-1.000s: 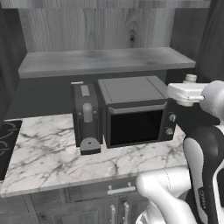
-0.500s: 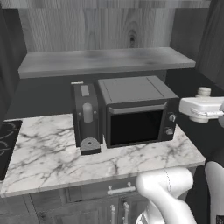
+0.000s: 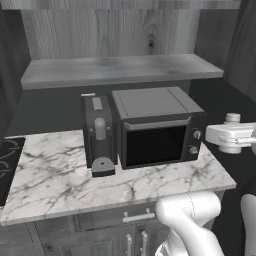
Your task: Retrieve the shaker from the cabinet and place it next the steak on a plate on the dining table.
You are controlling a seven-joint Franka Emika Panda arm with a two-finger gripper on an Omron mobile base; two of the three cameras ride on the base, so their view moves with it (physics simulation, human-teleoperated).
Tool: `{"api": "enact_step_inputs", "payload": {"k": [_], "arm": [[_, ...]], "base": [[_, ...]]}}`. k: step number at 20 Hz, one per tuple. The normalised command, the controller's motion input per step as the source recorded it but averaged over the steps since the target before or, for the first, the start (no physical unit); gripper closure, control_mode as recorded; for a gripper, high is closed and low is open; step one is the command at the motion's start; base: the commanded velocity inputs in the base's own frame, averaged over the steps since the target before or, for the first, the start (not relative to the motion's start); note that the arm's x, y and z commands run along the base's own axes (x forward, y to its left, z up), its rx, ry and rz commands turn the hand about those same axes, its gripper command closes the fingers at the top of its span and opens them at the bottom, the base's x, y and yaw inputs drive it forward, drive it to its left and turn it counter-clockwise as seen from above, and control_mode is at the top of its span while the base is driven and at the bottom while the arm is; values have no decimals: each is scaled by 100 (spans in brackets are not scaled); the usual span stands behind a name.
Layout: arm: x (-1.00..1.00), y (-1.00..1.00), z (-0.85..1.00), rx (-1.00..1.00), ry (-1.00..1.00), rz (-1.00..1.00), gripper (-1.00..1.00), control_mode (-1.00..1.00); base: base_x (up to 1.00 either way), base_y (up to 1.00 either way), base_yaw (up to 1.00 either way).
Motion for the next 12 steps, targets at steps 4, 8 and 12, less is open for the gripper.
{"api": "enact_step_inputs", "payload": {"k": [4,8,12], "arm": [[0,0,0,0,0,0,100,100],[0,0,0,0,0,0,100,100],[0,0,0,0,0,0,100,100]], "base": [[-76,0,2],[-100,3,6],[-100,9,3]]}}
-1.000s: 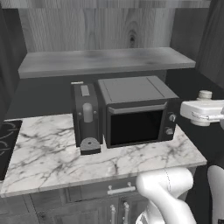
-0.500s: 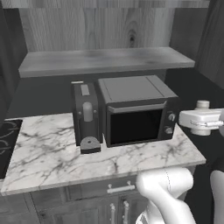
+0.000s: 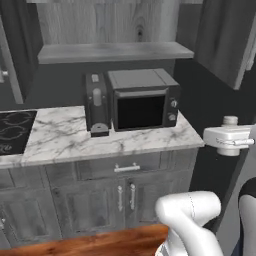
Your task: Retrieve the shaker from the cabinet and place it next the steak on a plate on the dining table.
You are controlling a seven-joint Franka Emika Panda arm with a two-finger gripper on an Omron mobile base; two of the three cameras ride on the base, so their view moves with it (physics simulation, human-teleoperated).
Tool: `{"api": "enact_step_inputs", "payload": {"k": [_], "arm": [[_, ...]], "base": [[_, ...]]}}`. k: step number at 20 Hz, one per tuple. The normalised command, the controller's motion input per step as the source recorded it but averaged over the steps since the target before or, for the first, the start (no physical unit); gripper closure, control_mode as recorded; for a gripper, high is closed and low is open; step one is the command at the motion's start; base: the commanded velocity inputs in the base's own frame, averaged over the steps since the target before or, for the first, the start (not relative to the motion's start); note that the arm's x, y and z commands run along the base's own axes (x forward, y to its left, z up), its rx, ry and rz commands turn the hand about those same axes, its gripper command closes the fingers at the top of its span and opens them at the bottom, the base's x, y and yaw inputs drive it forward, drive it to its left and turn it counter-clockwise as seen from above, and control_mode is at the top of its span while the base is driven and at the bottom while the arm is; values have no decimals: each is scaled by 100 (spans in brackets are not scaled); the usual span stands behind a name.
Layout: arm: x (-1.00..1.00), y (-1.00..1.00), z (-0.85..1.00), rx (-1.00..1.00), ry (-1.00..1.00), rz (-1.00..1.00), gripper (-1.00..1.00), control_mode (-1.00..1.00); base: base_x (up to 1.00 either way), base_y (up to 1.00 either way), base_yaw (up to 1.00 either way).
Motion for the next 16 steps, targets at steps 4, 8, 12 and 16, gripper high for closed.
{"api": "enact_step_inputs", "payload": {"k": [4,8,12,16], "arm": [[0,0,0,0,0,0,100,100],[0,0,0,0,0,0,100,100],[0,0,0,0,0,0,100,100],[0,0,0,0,0,0,100,100]], "base": [[-100,20,7],[-100,40,26],[-43,5,90],[0,0,100]]}}
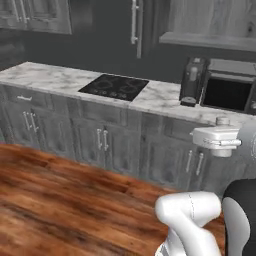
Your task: Retrieve the shaker from the cabinet and place it next the steak on a plate on the dining table.
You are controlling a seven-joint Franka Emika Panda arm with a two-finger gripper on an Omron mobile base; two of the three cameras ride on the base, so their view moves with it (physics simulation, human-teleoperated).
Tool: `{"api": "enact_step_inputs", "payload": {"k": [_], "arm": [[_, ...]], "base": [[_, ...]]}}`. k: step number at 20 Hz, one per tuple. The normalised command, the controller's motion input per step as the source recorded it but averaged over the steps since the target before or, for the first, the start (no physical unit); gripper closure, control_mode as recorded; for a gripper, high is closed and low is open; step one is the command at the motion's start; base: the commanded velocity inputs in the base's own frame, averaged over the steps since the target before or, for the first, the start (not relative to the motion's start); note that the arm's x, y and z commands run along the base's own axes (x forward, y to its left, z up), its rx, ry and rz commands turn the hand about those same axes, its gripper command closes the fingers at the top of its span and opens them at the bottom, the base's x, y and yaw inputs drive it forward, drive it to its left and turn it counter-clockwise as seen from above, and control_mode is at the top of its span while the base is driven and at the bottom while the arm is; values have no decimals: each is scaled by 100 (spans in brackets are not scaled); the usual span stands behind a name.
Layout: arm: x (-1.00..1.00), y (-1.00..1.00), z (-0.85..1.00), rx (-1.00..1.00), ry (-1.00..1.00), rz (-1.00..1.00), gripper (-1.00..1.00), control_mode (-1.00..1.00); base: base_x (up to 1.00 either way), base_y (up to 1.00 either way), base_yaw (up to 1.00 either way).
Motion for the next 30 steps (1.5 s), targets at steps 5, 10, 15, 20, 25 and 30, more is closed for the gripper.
{"api": "enact_step_inputs", "payload": {"k": [5,10,15,20,25,30], "arm": [[0,0,0,0,0,0,100,100],[0,0,0,0,0,0,100,100],[0,0,0,0,0,0,100,100],[0,0,0,0,0,0,100,100],[0,0,0,0,0,0,100,100],[0,0,0,0,0,0,100,100]], "base": [[0,0,100],[0,0,100],[-2,3,100],[-15,16,98],[-5,23,99],[13,-42,72]]}}
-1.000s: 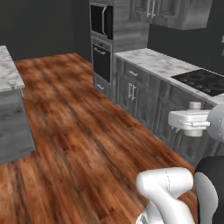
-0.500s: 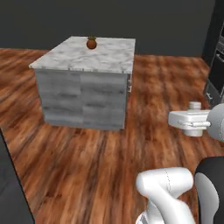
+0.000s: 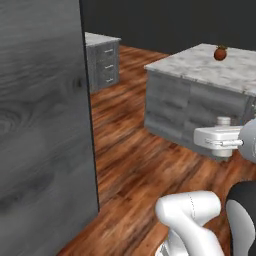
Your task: Retrieve the shaker from the cabinet and place it next the steak on a plate on the dining table.
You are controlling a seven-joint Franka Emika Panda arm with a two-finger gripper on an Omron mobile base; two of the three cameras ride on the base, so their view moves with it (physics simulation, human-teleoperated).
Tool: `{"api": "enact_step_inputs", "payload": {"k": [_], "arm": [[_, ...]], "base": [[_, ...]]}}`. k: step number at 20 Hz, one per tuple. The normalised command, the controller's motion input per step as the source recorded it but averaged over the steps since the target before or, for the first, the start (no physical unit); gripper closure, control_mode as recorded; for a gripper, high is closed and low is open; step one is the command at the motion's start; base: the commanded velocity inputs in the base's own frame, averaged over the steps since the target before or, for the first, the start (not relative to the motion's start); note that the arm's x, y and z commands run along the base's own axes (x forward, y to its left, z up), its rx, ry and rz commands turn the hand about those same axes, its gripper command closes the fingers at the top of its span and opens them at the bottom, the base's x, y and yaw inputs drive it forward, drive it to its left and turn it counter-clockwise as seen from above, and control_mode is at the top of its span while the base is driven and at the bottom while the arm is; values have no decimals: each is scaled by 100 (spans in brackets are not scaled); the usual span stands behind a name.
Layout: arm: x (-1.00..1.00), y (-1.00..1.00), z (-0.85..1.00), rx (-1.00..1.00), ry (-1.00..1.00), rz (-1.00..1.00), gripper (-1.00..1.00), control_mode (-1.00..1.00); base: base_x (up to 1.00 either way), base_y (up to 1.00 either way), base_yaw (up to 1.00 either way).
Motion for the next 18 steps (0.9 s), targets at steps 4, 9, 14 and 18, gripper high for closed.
{"api": "enact_step_inputs", "payload": {"k": [4,9,14,18], "arm": [[0,0,0,0,0,0,100,100],[0,0,0,0,0,0,100,100],[0,0,0,0,0,0,100,100],[0,0,0,0,0,0,100,100]], "base": [[54,-100,33],[83,-100,30],[100,-69,42],[100,-65,43]]}}
